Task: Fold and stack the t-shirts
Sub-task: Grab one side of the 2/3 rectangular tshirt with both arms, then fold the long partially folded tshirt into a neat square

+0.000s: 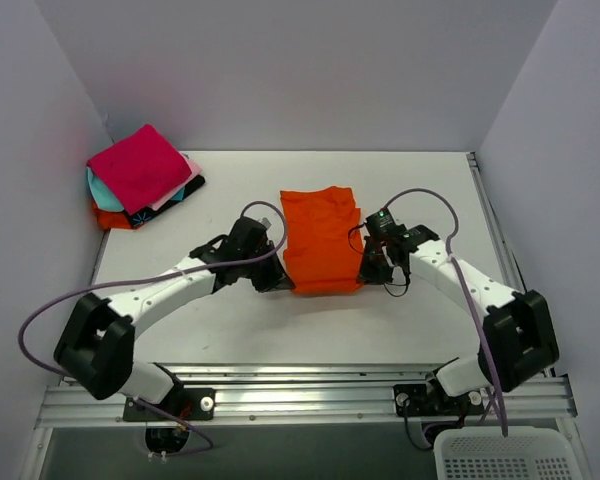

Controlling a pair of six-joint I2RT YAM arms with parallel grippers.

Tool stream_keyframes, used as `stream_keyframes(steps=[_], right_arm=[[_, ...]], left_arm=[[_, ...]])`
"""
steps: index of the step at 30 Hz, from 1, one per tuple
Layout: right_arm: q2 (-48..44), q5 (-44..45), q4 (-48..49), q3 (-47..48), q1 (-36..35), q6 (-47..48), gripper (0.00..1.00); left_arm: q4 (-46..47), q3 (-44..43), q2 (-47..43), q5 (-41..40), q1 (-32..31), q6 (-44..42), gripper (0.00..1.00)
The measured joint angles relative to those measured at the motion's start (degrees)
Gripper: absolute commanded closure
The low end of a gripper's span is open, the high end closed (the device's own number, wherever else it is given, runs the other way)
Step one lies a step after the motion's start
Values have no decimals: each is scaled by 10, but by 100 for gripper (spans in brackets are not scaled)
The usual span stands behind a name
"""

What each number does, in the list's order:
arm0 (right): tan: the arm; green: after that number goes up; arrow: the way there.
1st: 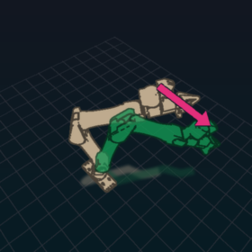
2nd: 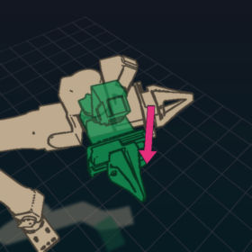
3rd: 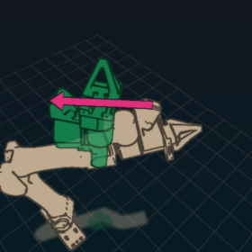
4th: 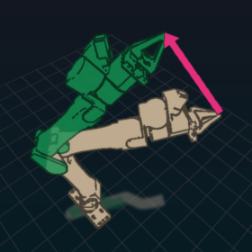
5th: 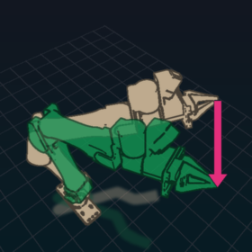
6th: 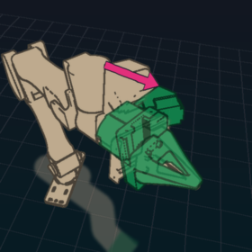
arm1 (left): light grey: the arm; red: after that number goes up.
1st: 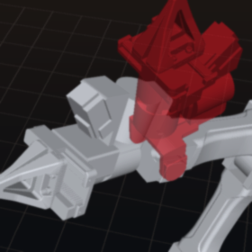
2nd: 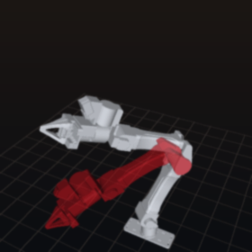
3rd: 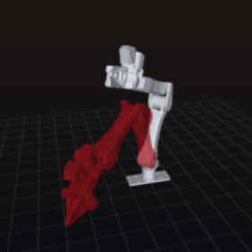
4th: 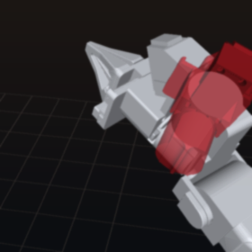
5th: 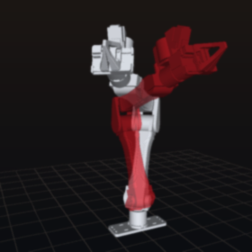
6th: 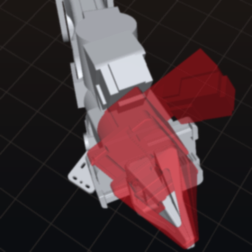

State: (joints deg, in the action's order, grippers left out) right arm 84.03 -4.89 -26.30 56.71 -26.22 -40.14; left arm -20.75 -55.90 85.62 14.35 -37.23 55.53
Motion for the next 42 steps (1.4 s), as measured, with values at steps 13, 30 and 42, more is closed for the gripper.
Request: stream_keyframes(steps=[13,30,42], right_arm=[[-91,2,-148,106,-13,-7,100],[203,39,-181,379,2,43,4],[491,97,-242,739,77,70,0]], left_arm=[[-113,-33,-157,-23,-9,13,98],[-105,-151,12,19,114,-34,6],[-82,-403,269,67,230,-75,6]])
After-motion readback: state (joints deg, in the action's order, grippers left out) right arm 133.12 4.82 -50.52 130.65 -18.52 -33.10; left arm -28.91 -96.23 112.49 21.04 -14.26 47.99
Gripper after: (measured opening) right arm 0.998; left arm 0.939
